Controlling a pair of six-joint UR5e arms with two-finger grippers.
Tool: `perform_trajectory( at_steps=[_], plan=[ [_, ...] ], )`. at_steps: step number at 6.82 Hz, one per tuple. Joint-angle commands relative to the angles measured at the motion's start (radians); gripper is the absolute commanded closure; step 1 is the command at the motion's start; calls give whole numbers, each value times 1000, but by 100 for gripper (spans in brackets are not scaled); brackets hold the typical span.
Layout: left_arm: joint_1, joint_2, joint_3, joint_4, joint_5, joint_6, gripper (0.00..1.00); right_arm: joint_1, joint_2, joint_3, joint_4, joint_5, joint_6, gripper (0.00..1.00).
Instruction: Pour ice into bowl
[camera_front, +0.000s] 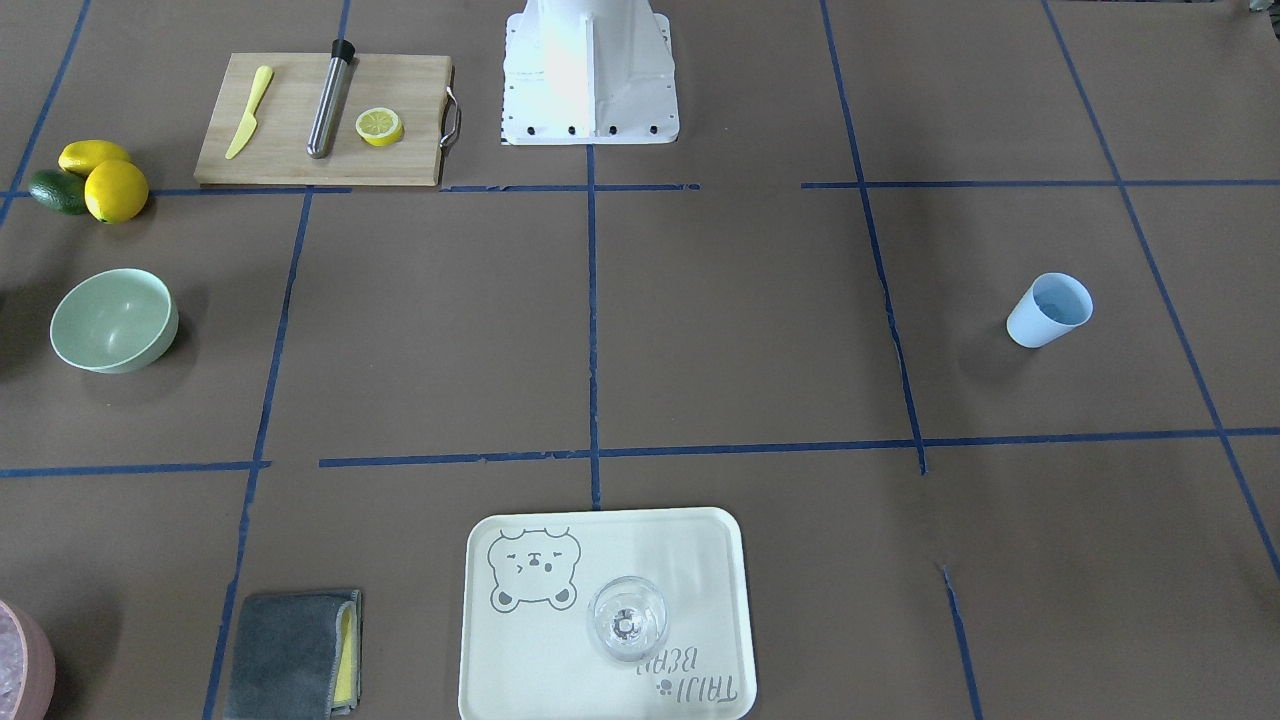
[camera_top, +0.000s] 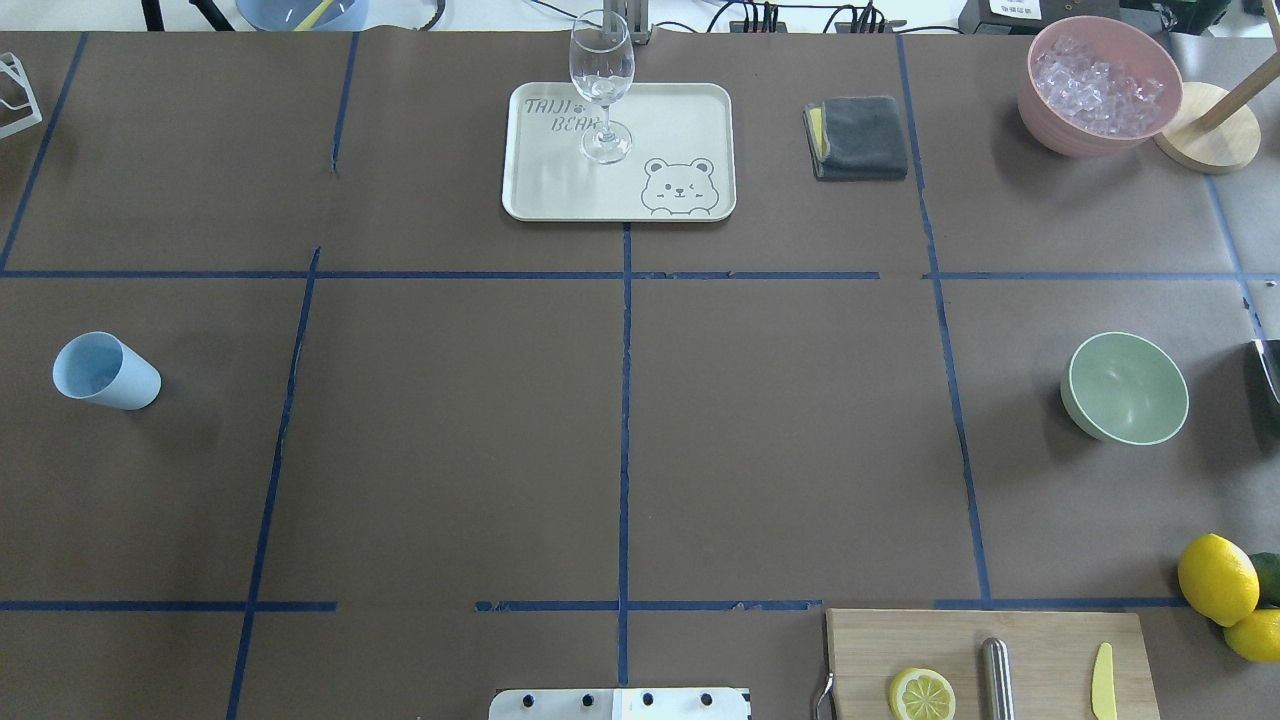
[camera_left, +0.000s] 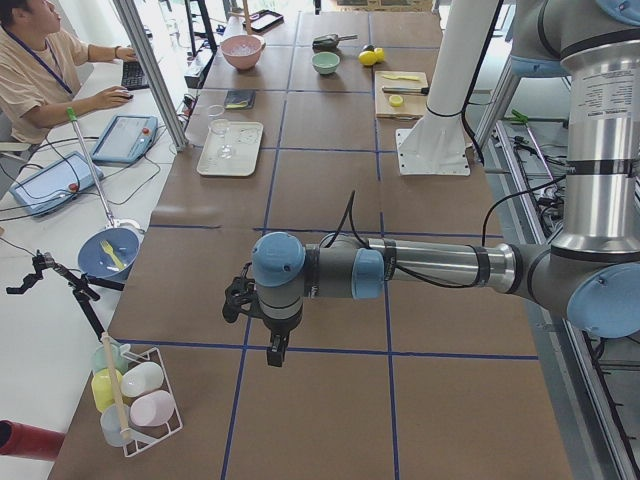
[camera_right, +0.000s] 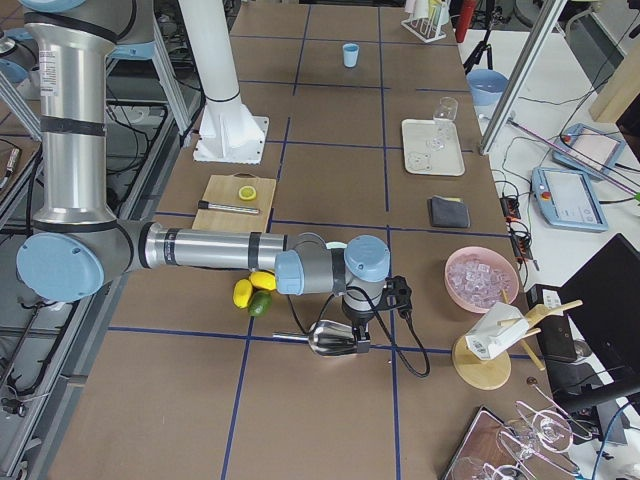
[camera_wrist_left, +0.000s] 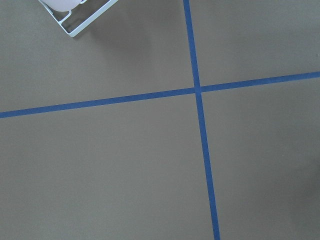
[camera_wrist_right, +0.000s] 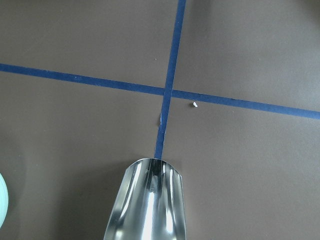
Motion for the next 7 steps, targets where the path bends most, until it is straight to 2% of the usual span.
perform_trajectory(
  at_steps=[1,3,5,6,7],
  plan=[
    [2,0,0,-2,-3,0,0,0,0,0,1,2,0,0],
    [2,-2,0,-3,-8,0,0,-3,0,8,4,9,-2,0],
    [3,0,0,-26,-8,0,0,-35,0,5,150,18,1,0],
    [5,0,2,-28,-9,0,0,-88,-5,-4,163,38,8,0],
    [5,0,2,-28,-9,0,0,-180,3,-3,189,46,134,0]
  ],
)
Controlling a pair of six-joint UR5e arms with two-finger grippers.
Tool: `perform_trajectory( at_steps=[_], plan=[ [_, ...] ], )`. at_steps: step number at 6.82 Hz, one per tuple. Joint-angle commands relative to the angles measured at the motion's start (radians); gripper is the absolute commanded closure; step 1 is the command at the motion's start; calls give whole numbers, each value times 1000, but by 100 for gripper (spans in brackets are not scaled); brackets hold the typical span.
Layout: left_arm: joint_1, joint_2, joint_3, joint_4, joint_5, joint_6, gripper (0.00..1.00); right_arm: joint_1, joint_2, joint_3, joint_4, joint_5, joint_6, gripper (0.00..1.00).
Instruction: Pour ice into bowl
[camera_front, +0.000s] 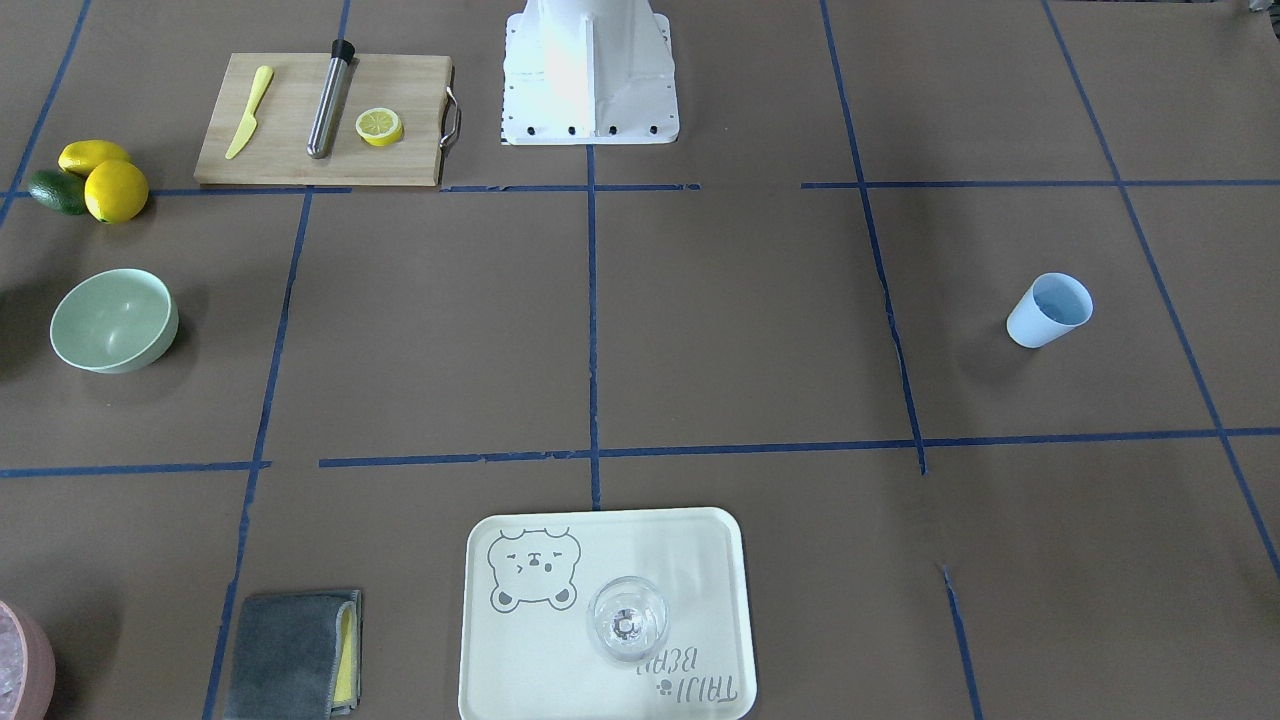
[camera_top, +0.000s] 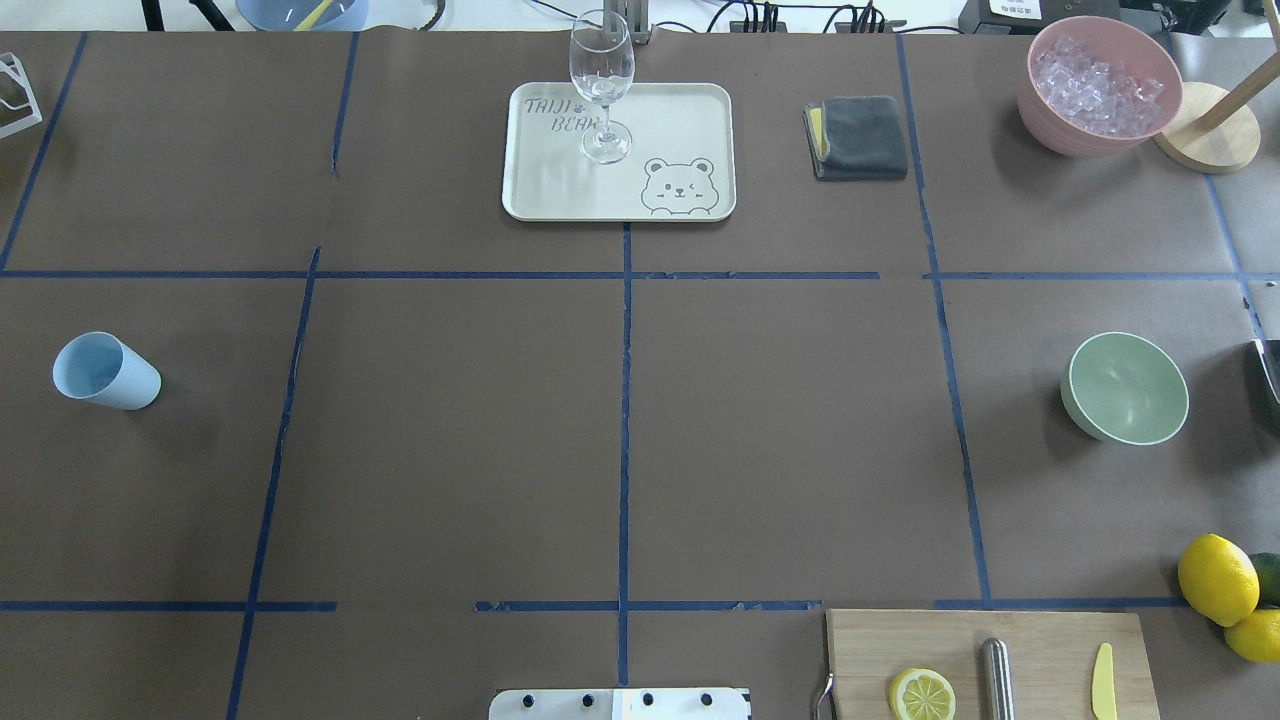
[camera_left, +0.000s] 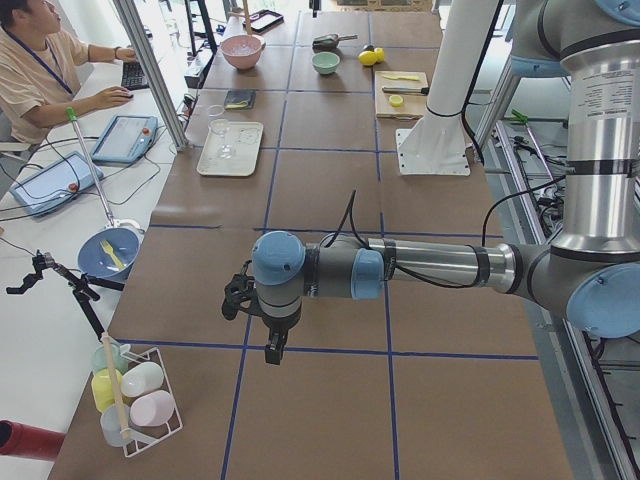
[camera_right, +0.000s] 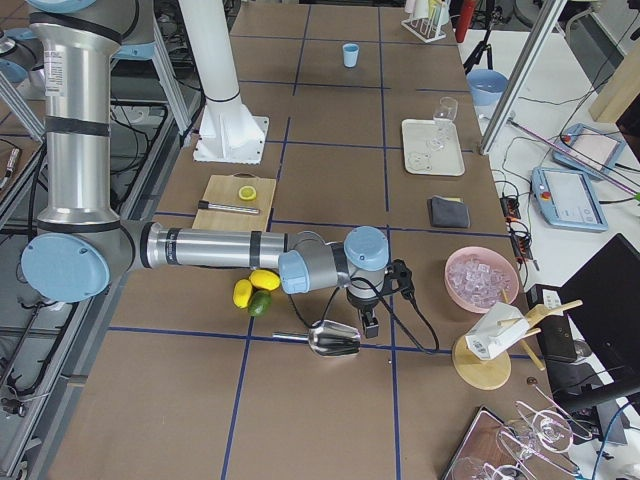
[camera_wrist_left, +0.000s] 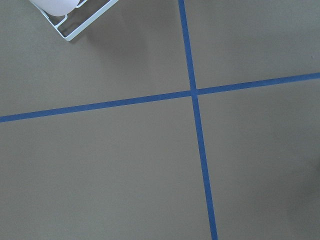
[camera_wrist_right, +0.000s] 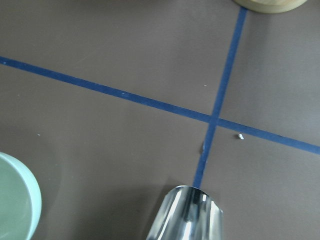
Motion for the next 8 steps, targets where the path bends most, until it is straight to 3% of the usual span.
perform_trajectory(
  at_steps=[1,3,4,5,6,8],
  plan=[
    [2,0,2,-2,-1,0,0,-176,1,-6,159,5,276,0],
    [7,0,5,-5,-1,0,0,-289,-67,-13,425,4,489,0],
    [8,0,11,-21,-1,0,0,-318,-68,-32,478,4,508,0],
    [10,0,13,-21,-1,0,0,-320,-68,-36,477,4,516,60],
    [14,0,13,-22,-2,0,0,-325,-68,-48,472,-2,517,100],
    [21,0,13,-22,-2,0,0,-326,-65,-48,472,2,520,100]
  ],
)
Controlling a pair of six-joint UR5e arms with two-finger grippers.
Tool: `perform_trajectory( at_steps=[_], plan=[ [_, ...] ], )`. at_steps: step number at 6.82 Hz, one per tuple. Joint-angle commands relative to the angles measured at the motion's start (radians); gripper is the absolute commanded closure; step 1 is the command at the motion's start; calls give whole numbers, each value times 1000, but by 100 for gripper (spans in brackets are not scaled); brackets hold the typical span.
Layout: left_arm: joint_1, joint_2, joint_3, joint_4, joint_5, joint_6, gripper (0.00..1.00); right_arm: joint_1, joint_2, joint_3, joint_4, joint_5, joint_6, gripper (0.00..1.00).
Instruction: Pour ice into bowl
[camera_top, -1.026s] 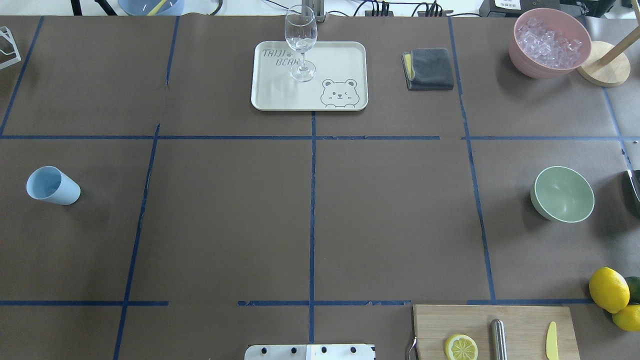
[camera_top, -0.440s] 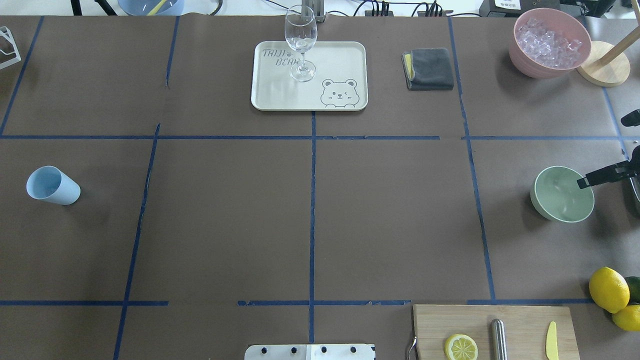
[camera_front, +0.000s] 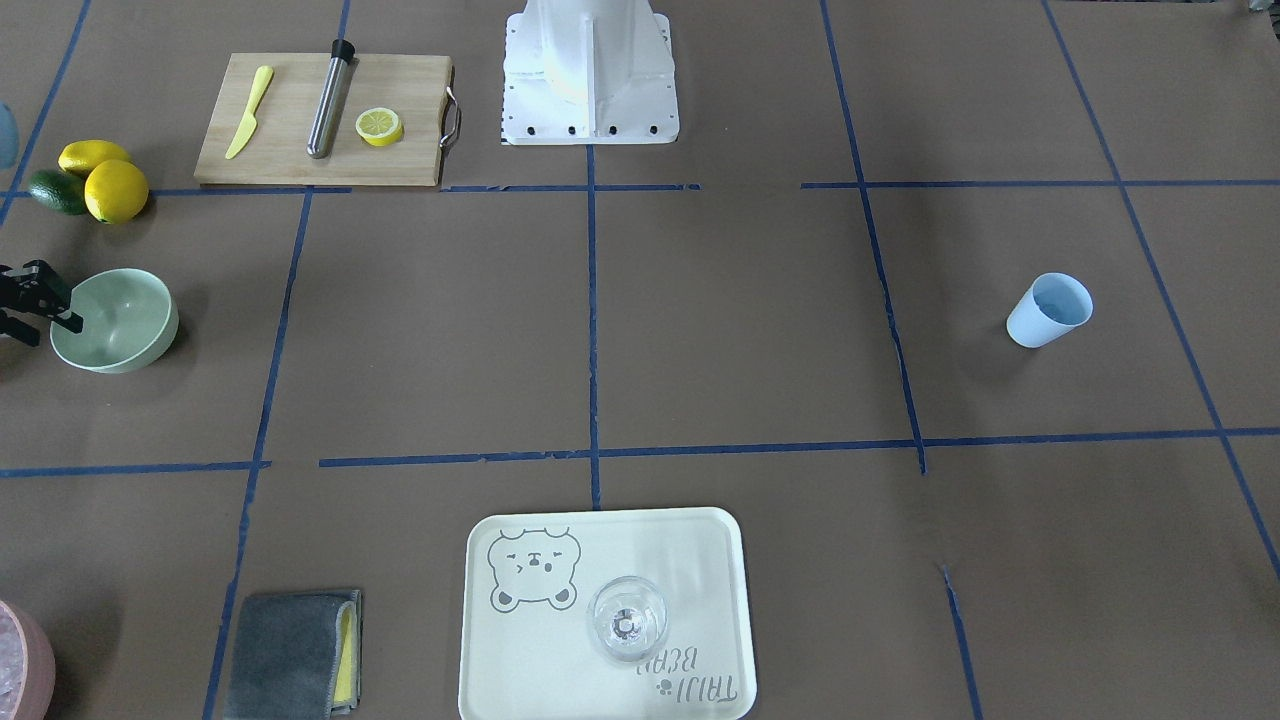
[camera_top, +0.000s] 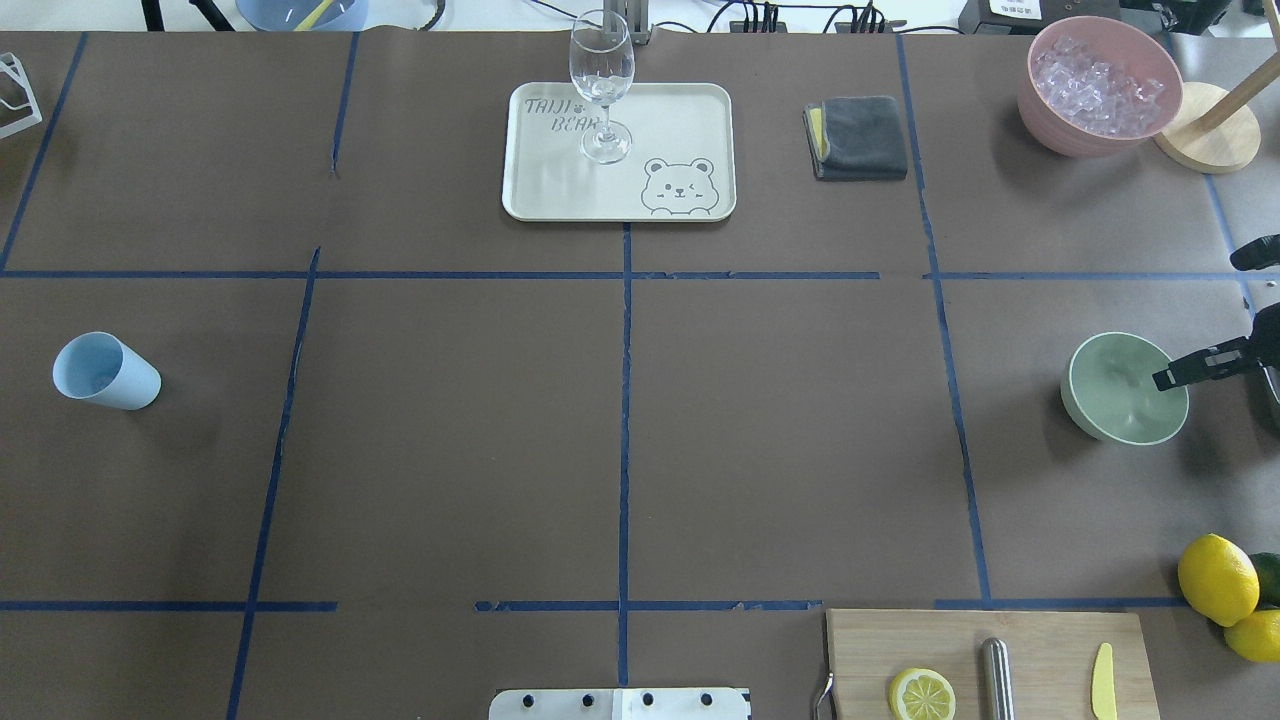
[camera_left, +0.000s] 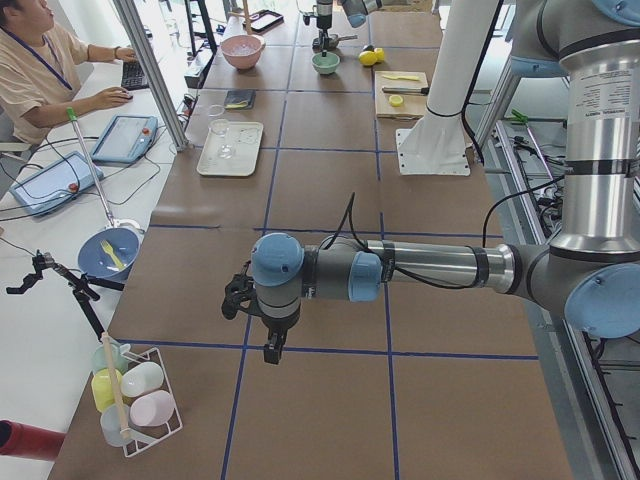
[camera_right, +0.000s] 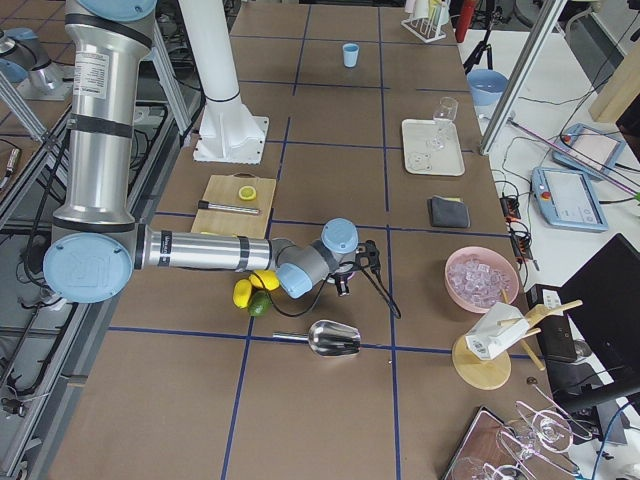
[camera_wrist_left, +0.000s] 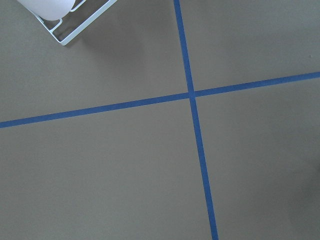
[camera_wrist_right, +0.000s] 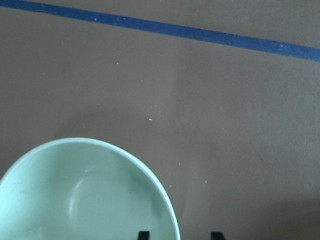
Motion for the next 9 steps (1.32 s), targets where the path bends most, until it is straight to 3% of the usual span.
perform_trajectory(
  at_steps=[1,3,5,6,7,9],
  plan=[
    [5,0,0,0,0,0,0,-4,15,3,-1,9,9,100],
    [11,0,0,0,0,0,0,-37,132,9,4,12,156,100],
    [16,0,-1,0,0,0,0,-179,370,17,-5,-32,498,100],
    [18,0,-1,0,0,0,0,-285,474,17,-8,-116,651,100],
    [21,0,-1,0,0,0,0,-398,574,17,-60,-260,766,100],
    [36,0,0,0,0,0,0,-586,854,0,-421,-487,828,100]
  ],
)
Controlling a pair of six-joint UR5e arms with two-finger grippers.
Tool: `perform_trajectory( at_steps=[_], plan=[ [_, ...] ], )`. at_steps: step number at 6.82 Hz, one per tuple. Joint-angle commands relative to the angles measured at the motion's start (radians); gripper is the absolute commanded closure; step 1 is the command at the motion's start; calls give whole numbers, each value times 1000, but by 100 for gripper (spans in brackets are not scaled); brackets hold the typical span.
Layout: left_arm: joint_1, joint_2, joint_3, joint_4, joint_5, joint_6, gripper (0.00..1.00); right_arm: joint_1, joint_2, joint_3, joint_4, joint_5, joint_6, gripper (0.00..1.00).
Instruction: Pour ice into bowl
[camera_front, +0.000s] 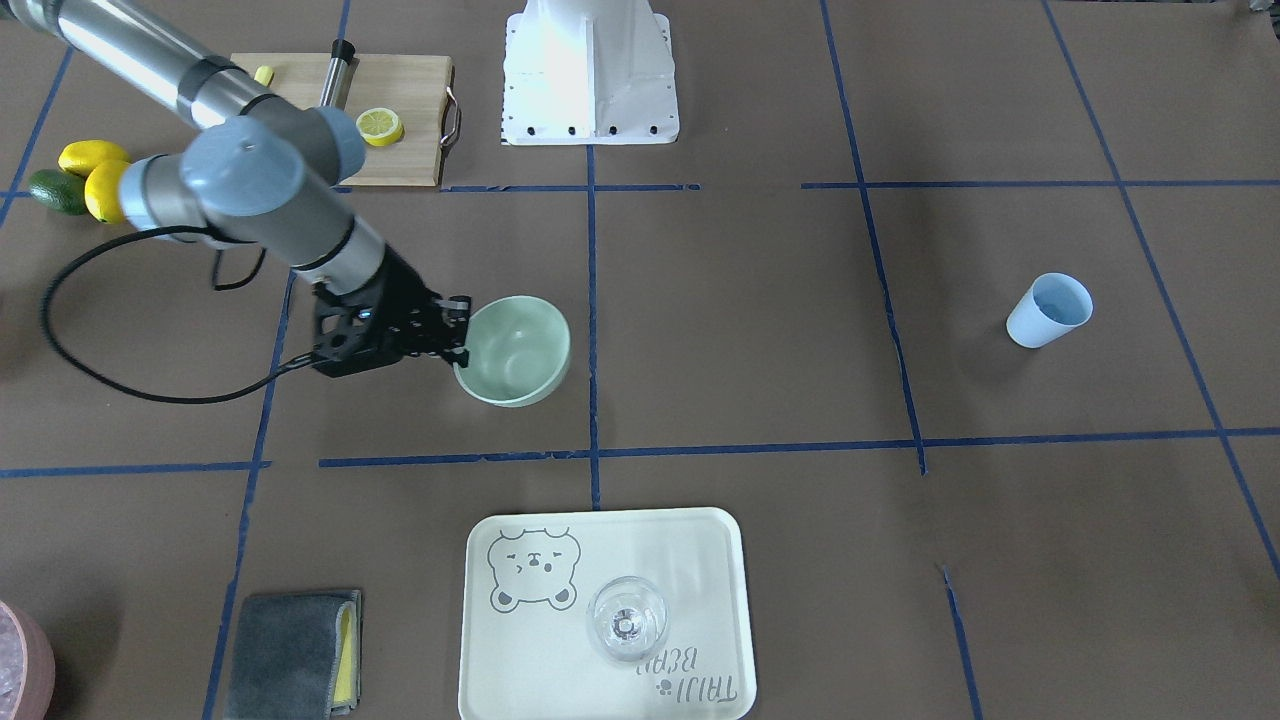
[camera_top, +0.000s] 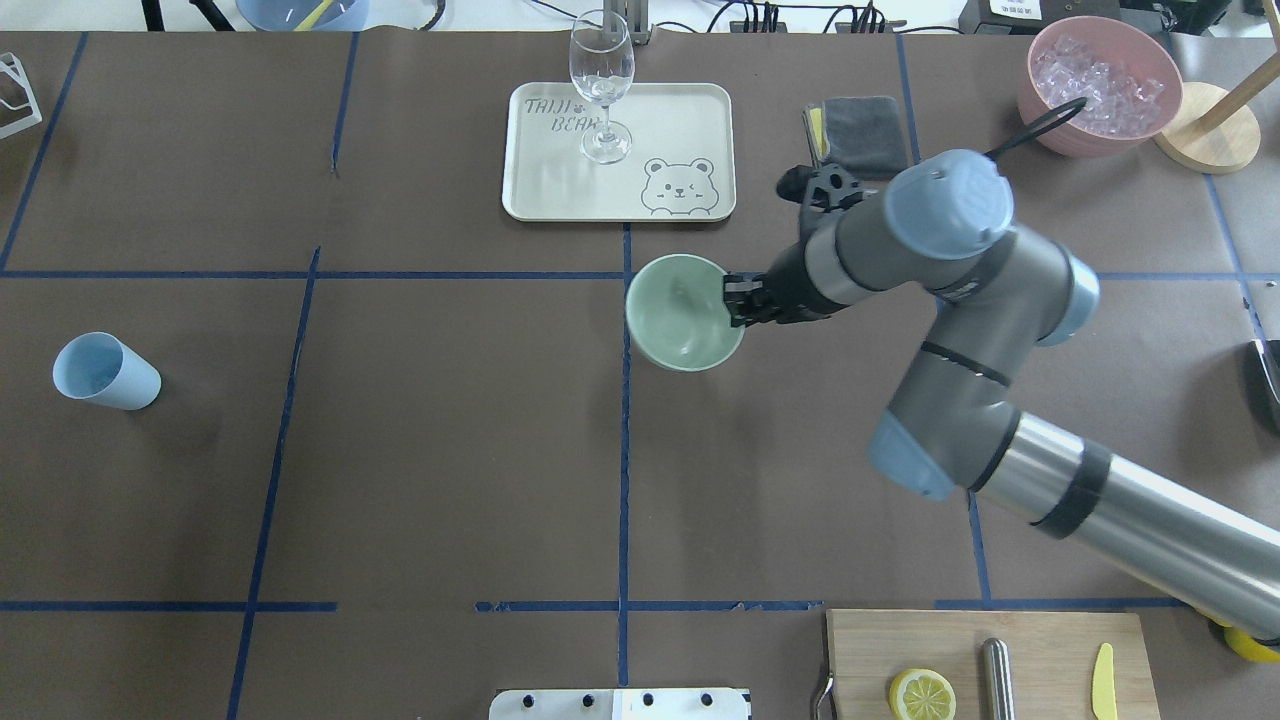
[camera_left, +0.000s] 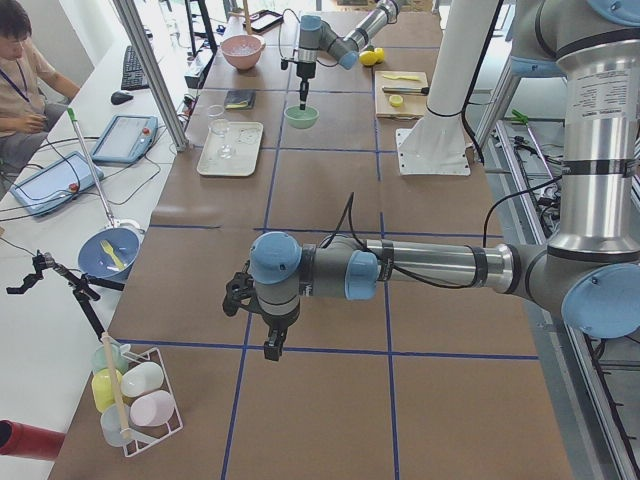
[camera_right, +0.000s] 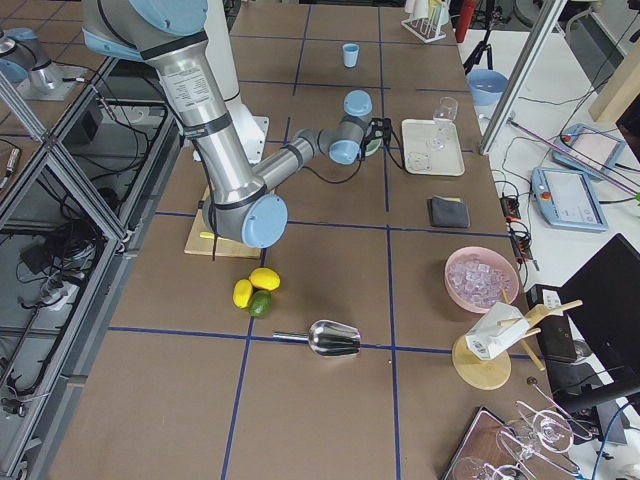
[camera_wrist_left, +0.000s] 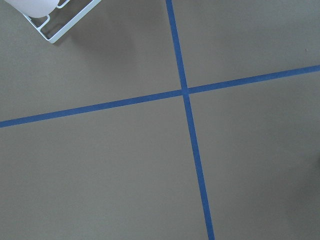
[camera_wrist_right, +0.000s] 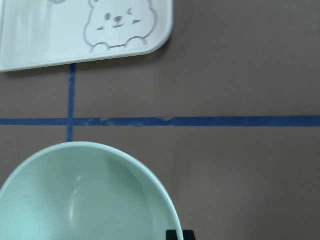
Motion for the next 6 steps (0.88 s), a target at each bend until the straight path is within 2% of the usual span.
perform_trajectory(
  at_steps=[1,2,3,4,5,6],
  plan=[
    [13,0,1,0,0,0,0,-173,219,-42,-199,-207,104,100],
    [14,0,1,0,-2,0,0,-207,324,-158,-202,-249,136,100],
    [15,0,1,0,0,0,0,-215,406,-268,-202,-251,147,100],
    [15,0,1,0,-2,0,0,-218,428,-314,-201,-252,147,100],
    [17,0,1,0,-2,0,0,-217,427,-316,-201,-253,149,98],
    [17,0,-1,0,-2,0,0,-217,425,-316,-205,-253,149,23]
  ],
)
